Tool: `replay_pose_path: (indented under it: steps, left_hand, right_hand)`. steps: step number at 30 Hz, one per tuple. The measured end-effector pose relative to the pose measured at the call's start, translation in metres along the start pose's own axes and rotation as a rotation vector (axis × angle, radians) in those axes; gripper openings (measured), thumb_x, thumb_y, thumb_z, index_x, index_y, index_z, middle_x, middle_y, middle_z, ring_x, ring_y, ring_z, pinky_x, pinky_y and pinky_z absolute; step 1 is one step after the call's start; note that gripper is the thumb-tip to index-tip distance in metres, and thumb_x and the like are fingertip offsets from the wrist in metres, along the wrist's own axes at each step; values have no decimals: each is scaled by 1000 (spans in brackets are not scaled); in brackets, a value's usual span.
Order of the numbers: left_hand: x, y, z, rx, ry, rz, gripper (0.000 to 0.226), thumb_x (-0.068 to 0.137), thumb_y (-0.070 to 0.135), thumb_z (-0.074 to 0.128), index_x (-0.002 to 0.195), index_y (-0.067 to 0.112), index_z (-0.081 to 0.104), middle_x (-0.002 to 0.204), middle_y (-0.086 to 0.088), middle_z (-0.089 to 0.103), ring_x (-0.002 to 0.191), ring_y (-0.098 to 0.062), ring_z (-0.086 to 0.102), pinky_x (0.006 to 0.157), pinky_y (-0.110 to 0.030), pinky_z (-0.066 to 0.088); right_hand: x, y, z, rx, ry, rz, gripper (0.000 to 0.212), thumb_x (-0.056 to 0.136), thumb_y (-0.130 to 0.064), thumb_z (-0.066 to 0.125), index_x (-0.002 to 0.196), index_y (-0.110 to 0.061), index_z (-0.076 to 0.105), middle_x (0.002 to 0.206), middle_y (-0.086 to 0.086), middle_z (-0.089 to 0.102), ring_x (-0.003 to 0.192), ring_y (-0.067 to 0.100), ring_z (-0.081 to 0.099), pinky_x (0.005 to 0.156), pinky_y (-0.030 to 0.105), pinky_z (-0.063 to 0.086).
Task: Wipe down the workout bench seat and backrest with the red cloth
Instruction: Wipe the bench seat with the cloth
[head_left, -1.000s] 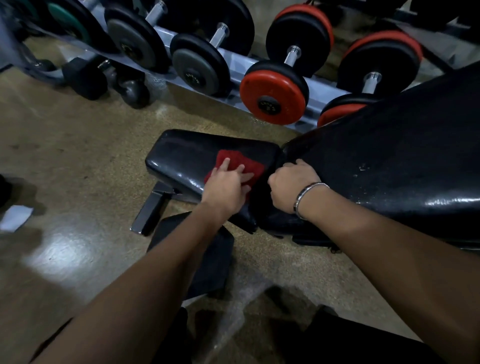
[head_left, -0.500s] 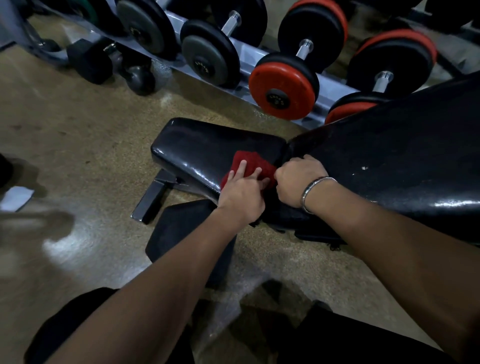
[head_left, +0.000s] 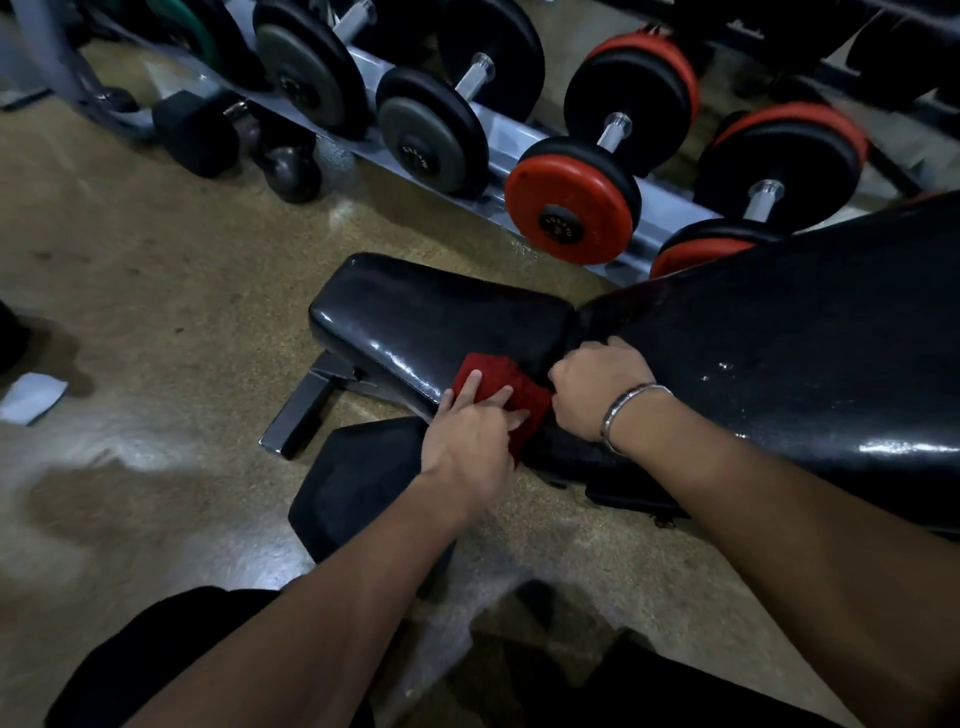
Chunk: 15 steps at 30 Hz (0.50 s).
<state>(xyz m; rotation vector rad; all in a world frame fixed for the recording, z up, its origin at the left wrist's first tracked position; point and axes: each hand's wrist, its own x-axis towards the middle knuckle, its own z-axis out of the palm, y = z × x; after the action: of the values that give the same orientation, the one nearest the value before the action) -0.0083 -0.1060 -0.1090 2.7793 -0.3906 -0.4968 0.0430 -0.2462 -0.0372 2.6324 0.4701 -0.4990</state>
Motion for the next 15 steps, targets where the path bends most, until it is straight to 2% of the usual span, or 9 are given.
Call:
replay_pose_path:
  steps: [3, 7, 11, 15]
  left_hand:
    - [15, 7, 2, -22, 55, -83, 66, 101, 18, 48, 159, 36, 20, 170, 6, 9, 156, -31, -11, 128, -47, 6]
    - [50, 12, -8, -46, 81, -114, 62, 103, 20, 45, 159, 36, 23, 170, 6, 11, 157, -32, -8, 127, -48, 5]
    - [84, 14, -26, 41, -4, -54, 73, 100, 20, 52, 160, 35, 14, 171, 2, 5, 156, -35, -11, 127, -51, 3]
    - [115, 10, -43, 81, -99, -27, 62, 106, 36, 42, 160, 39, 9, 171, 7, 0, 156, -32, -12, 127, -49, 2]
  right_hand:
    - [2, 2, 8, 9, 4, -4, 29, 93, -35, 46, 111, -23, 65, 120, 3, 67, 122, 24, 52, 109, 46, 32]
    - [2, 2, 7, 7, -40, -4, 37, 93, -39, 47, 122, -21, 62, 128, 5, 63, 130, 27, 46, 114, 50, 26]
    - [1, -1, 3, -24, -63, -9, 41, 94, -39, 48, 126, -19, 61, 130, 8, 62, 131, 31, 45, 113, 52, 26]
    - [2, -4, 3, -43, -64, -11, 41, 93, -38, 48, 127, -18, 60, 131, 9, 61, 130, 33, 45, 112, 53, 25]
